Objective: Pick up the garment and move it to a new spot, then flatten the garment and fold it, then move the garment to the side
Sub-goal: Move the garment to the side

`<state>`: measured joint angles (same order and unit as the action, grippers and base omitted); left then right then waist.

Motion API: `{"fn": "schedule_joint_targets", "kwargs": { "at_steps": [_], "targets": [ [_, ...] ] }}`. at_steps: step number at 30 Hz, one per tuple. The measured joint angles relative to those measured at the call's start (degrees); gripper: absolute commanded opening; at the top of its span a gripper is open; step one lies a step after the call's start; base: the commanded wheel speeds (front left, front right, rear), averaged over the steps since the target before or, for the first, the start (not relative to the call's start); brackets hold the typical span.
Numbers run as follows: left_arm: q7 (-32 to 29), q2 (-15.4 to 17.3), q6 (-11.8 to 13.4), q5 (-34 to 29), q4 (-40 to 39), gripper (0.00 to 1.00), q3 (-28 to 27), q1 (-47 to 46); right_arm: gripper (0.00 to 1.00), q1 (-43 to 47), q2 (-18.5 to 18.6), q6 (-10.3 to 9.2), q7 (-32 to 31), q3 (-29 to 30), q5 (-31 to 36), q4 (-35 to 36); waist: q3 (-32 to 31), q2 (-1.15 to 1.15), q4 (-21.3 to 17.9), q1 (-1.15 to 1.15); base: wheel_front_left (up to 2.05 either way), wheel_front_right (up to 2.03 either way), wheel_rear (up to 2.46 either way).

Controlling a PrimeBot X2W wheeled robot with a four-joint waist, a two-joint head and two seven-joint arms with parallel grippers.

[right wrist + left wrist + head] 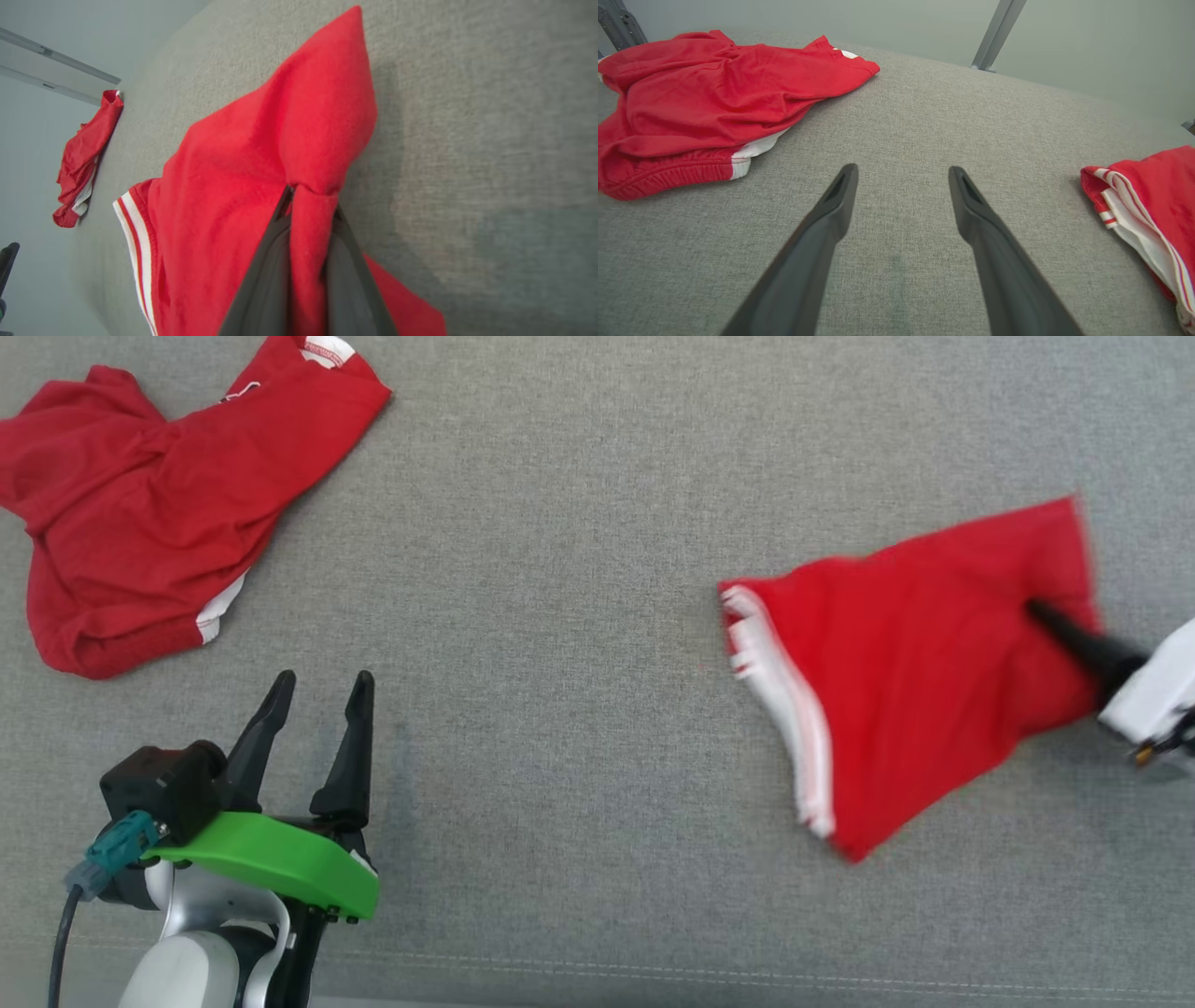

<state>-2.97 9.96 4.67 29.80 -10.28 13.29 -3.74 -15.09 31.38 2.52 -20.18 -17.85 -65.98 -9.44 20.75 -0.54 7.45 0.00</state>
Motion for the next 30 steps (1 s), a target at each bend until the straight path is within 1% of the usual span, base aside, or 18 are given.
{"fn": "schedule_joint_targets", "kwargs": {
  "at_steps": [2, 5, 6, 8, 10, 12, 14, 15, 16, 19, 21, 22, 23, 25, 27, 30],
  "targets": [
    [-0.02, 0.22, 0.3, -0.24, -0.23, 1.0, -0.29, -0.01, 0.0, -2.26, 3.5, -1.45, -1.14, 2.12, 0.68, -1.3, 0.62, 0.0, -0.03, 0.0, 0.0, 0.0, 0.0],
    [-0.58, 0.29, 0.37, -0.26, -1.3, 1.0, -0.08, -0.16, 0.0, -4.67, 9.8, -3.89, -1.41, 6.05, 3.18, -3.68, 1.66, 0.0, -0.09, 0.0, 0.0, 0.0, 0.0],
    [-0.6, 0.31, 0.37, -0.27, -1.34, 1.0, 0.02, -0.37, 0.0, -5.26, 11.88, -4.38, -1.41, 6.9, 4.33, -4.58, 2.02, 0.0, -0.08, 0.0, 0.0, 0.0, 0.0],
    [-1.01, 0.33, 0.38, -0.33, -1.54, 1.0, -0.01, -1.37, 0.0, -6.48, 14.95, -5.76, -1.57, 8.34, 6.09, -6.34, 2.7, 0.0, 0.01, 0.0, 0.0, 0.0, 0.0],
    [-1.01, 0.32, 0.38, -0.33, -1.89, 1.0, 0.0, -2.44, 0.0, -7.27, 17.56, -6.5, -2.04, 8.6, 7.76, -8.05, 3.35, 0.0, 0.16, 0.0, 0.0, 0.0, 0.0],
    [-1.09, 0.26, 0.38, -0.36, -2.02, 1.0, 0.24, -2.9, 0.0, -7.34, 19.56, -7.25, -2.14, 8.5, 9.82, -9.65, 3.92, 0.0, 0.38, 0.0, 0.0, 0.0, 0.0],
    [-1.37, 0.2, 0.38, -0.67, -2.04, 1.0, 0.51, -3.06, 0.0, -7.36, 21.42, -7.25, -2.4, 8.44, 11.6, -11.15, 4.42, 0.0, 0.66, 0.0, 0.0, 0.0, 0.0],
    [-1.58, 0.2, 0.38, -0.8, -2.05, 1.0, 0.51, -3.33, 0.0, -7.48, 23.15, -7.3, -2.64, 8.22, 13.46, -12.17, 4.87, 0.0, 0.92, 0.0, 0.0, 0.0, 0.0],
    [-1.58, 0.2, 0.38, -0.83, -2.07, 1.0, 0.4, -3.43, 0.0, -7.89, 23.62, -7.64, -2.63, 8.18, 14.04, -12.69, 5.07, 0.0, 1.02, 0.0, 0.0, 0.0, 0.0],
    [-1.59, 0.2, 0.4, -1.35, -2.15, 1.0, 0.21, -3.44, 0.0, -8.6, 24.71, -7.77, -2.55, 8.05, 15.33, -13.59, 5.51, 0.0, 1.17, 0.0, 0.0, 0.0, 0.0],
    [-1.59, 0.13, 0.4, -1.36, -2.09, 1.0, 0.3, -3.47, 0.0, -9.07, 25.43, -7.99, -1.47, 7.57, 17.58, -14.46, 5.73, 0.0, 1.16, 0.0, 0.0, 0.0, 0.0],
    [-1.59, 0.09, 0.41, -1.36, -2.01, 1.0, 0.29, -3.48, 0.53, -9.19, 25.7, -8.17, -0.59, 7.3, 18.86, -14.8, 5.74, 0.0, 1.11, 0.0, 0.0, 0.0, 0.0],
    [-1.58, 0.07, 0.41, -1.36, -1.98, 1.0, 0.26, -3.5, 1.0, -9.32, 26.02, -8.17, -0.08, 6.93, 20.01, -15.08, 5.73, 0.0, 1.03, 0.0, 0.0, 0.0, 0.0],
    [-1.52, -0.09, 0.41, -1.36, -1.91, 1.0, 0.24, -3.57, 1.0, -9.41, 26.19, -8.28, 0.81, 6.3, 21.56, -15.51, 5.66, 0.0, 0.84, 0.0, 0.0, 0.0, 0.0],
    [-1.43, -0.19, 0.47, -1.36, -1.58, 1.0, 0.11, -3.62, 1.0, -9.58, 25.84, -8.65, 1.54, 5.42, 22.41, -16.02, 5.48, 0.0, 0.61, 0.0, 0.0, 0.0, 0.0],
    [-0.69, -0.52, 0.57, -1.35, -1.19, 1.0, -0.3, -3.68, 1.0, -9.56, 25.21, -8.68, 3.0, 3.72, 24.97, -16.47, 4.97, 0.0, 0.18, 0.0, 0.0, 0.0, 0.0]
  ]
}}
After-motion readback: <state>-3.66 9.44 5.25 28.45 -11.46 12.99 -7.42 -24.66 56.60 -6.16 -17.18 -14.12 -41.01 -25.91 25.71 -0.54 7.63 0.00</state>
